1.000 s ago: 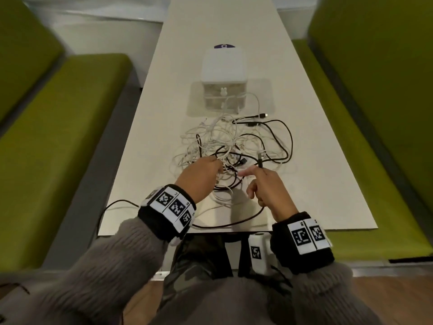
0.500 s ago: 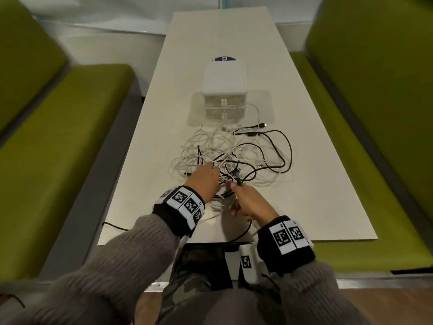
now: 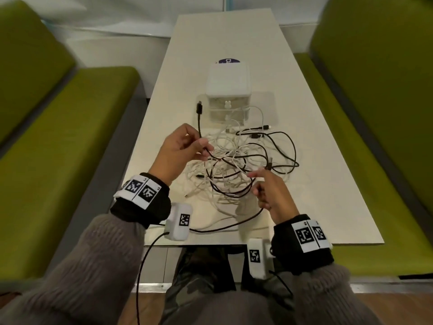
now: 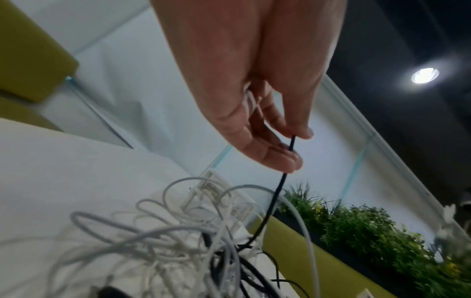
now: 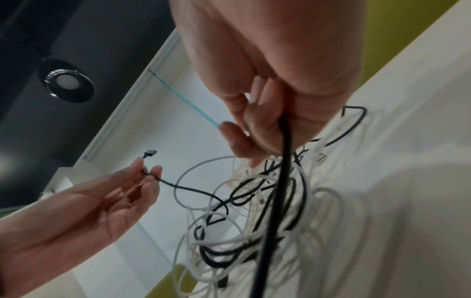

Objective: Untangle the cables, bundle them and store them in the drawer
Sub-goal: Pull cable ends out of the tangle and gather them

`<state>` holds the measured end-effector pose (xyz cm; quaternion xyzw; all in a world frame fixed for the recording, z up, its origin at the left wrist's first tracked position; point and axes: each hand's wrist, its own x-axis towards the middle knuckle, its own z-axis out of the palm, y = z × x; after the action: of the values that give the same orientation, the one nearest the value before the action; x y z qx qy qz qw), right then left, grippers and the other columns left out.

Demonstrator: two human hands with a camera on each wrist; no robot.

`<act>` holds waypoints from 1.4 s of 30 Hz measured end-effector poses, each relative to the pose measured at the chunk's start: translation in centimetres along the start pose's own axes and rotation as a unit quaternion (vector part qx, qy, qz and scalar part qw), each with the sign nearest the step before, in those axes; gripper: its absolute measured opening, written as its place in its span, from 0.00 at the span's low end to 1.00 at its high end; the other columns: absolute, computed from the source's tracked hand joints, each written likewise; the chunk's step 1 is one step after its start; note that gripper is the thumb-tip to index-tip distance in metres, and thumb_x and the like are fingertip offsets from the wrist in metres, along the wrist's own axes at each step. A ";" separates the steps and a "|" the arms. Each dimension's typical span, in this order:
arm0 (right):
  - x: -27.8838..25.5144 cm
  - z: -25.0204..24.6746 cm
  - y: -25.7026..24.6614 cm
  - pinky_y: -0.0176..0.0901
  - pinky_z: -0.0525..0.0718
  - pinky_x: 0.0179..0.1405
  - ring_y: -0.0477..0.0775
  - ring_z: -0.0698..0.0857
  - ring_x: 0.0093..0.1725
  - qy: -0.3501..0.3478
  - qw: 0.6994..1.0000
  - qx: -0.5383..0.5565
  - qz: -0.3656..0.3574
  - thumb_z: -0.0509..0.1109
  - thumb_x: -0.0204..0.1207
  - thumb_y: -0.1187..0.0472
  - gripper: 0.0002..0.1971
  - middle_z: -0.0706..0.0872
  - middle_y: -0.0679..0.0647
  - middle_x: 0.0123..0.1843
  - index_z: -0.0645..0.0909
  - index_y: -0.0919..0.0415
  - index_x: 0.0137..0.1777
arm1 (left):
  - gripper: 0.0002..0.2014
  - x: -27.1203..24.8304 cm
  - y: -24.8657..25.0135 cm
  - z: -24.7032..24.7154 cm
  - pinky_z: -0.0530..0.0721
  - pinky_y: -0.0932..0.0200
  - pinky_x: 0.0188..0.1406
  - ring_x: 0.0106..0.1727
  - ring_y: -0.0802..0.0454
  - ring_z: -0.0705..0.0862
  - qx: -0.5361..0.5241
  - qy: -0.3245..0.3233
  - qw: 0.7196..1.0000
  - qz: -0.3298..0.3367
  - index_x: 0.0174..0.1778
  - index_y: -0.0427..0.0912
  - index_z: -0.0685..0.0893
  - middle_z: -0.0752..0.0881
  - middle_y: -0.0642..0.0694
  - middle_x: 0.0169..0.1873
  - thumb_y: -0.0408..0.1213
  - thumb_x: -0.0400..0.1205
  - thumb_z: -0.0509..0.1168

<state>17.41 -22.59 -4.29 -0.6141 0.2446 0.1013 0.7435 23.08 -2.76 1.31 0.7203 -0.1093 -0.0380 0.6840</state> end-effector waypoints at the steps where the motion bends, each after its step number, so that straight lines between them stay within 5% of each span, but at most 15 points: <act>1: -0.2 0.1 -0.2 0.31 0.57 0.11 0.41 0.62 0.14 0.000 1.000 0.013 -0.019 0.54 0.84 0.58 0.14 0.70 0.52 0.23 0.80 0.63 0.52 | 0.08 -0.1 0.4 0.3 0.88 0.57 0.40 0.34 0.49 0.85 -0.025 0.012 1.000 0.006 0.38 0.37 0.72 0.87 0.33 0.38 0.24 0.81 0.62; 7: -1.3 0.3 -1.3 0.31 0.60 0.16 0.41 0.62 0.19 -0.012 0.993 0.037 -0.114 0.55 0.84 0.59 0.14 0.73 0.52 0.27 0.83 0.59 0.54 | 0.05 0.3 2.5 1.8 0.87 0.55 0.48 0.44 0.49 0.87 -0.085 0.019 0.995 0.054 0.46 0.36 0.75 0.87 0.35 0.44 0.23 0.80 0.63; 11: -2.8 1.1 -1.7 0.28 0.68 0.25 0.38 0.72 0.24 -0.024 0.970 0.006 -0.244 0.65 0.82 0.54 0.11 0.77 0.47 0.34 0.83 0.54 0.61 | 0.06 -0.4 0.8 3.4 0.86 0.57 0.41 0.37 0.53 0.86 0.062 -0.073 0.994 0.059 0.43 0.42 0.79 0.85 0.43 0.36 0.27 0.78 0.68; 14: -3.1 2.0 -1.9 0.26 0.74 0.33 0.35 0.79 0.31 0.016 0.951 -0.036 -0.308 0.70 0.79 0.58 0.06 0.84 0.43 0.36 0.86 0.53 0.53 | 0.05 -1.3 -0.4 4.9 0.86 0.56 0.40 0.37 0.51 0.85 0.139 -0.093 0.985 0.052 0.41 0.47 0.81 0.87 0.45 0.36 0.33 0.77 0.70; 18: -2.4 1.4 -1.6 0.36 0.74 0.37 0.38 0.78 0.32 0.070 0.955 -0.023 -0.287 0.69 0.80 0.60 0.04 0.84 0.41 0.35 0.82 0.56 0.44 | 0.03 -2.1 -1.3 5.4 0.86 0.59 0.41 0.39 0.54 0.85 0.171 -0.110 0.979 0.020 0.45 0.42 0.84 0.87 0.49 0.39 0.31 0.78 0.70; 21: -2.4 1.0 -1.6 0.36 0.72 0.34 0.42 0.73 0.30 0.047 0.962 0.116 -0.241 0.59 0.86 0.63 0.09 0.79 0.41 0.34 0.75 0.57 0.43 | 0.08 -2.4 -2.6 4.8 0.79 0.73 0.43 0.42 0.59 0.81 0.258 -0.130 0.957 0.007 0.53 0.42 0.83 0.85 0.51 0.49 0.34 0.79 0.69; 23: -2.6 0.8 -1.8 0.39 0.77 0.41 0.47 0.78 0.39 0.041 0.954 0.193 -0.226 0.55 0.87 0.61 0.11 0.80 0.49 0.39 0.73 0.56 0.43 | 0.12 -2.3 -3.4 4.1 0.75 0.77 0.43 0.44 0.58 0.81 0.306 -0.131 0.943 0.006 0.58 0.43 0.82 0.82 0.50 0.55 0.35 0.79 0.68; 25: -2.8 0.5 -2.0 0.46 0.83 0.48 0.52 0.78 0.39 0.027 0.940 0.261 -0.219 0.52 0.88 0.59 0.12 0.76 0.52 0.33 0.71 0.57 0.43 | 0.14 -2.0 -4.0 3.4 0.74 0.77 0.44 0.48 0.56 0.83 0.324 -0.120 0.938 0.003 0.61 0.44 0.81 0.81 0.49 0.58 0.33 0.80 0.67; 28: -3.4 0.2 -2.4 0.44 0.82 0.39 0.48 0.68 0.27 0.044 0.930 0.294 -0.217 0.52 0.88 0.58 0.12 0.66 0.48 0.25 0.70 0.57 0.43 | 0.12 -1.2 -4.5 2.8 0.73 0.78 0.43 0.50 0.57 0.82 0.356 -0.135 0.925 0.003 0.61 0.44 0.81 0.80 0.48 0.58 0.34 0.81 0.66; 31: -4.1 -1.0 -3.4 0.37 0.68 0.25 0.46 0.63 0.24 0.096 0.914 0.295 -0.263 0.53 0.88 0.57 0.12 0.64 0.46 0.25 0.69 0.55 0.42 | 0.11 0.0 -4.7 1.5 0.72 0.74 0.42 0.50 0.54 0.81 0.387 -0.136 0.912 -0.016 0.60 0.42 0.82 0.78 0.45 0.59 0.34 0.81 0.65; 35: -4.5 -3.5 -4.9 0.37 0.59 0.22 0.46 0.60 0.24 0.172 0.894 0.251 -0.329 0.53 0.88 0.57 0.14 0.64 0.45 0.26 0.68 0.53 0.39 | 0.09 1.1 -4.3 -0.4 0.76 0.65 0.54 0.54 0.49 0.82 0.378 -0.131 0.916 -0.019 0.56 0.39 0.84 0.79 0.42 0.59 0.30 0.81 0.64; 39: -4.0 -3.0 -3.9 0.36 0.62 0.21 0.43 0.63 0.24 0.194 0.909 0.128 -0.345 0.53 0.87 0.60 0.13 0.67 0.43 0.26 0.69 0.52 0.39 | 0.14 1.3 -3.6 0.3 0.74 0.66 0.54 0.58 0.53 0.79 0.372 -0.164 0.913 -0.023 0.62 0.44 0.82 0.77 0.46 0.60 0.29 0.81 0.64; 42: -3.5 -2.5 -2.8 0.36 0.68 0.28 0.39 0.70 0.26 0.192 0.919 -0.068 -0.338 0.57 0.86 0.59 0.11 0.73 0.42 0.28 0.73 0.48 0.41 | 0.14 1.0 -3.4 0.5 0.74 0.70 0.49 0.55 0.54 0.81 0.357 -0.144 0.923 -0.011 0.58 0.44 0.85 0.82 0.49 0.56 0.27 0.81 0.61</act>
<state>15.05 -25.10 -0.45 -0.7167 0.1532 -0.2599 0.6287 24.34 -3.31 -2.02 0.9046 -0.2051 -0.1070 0.3580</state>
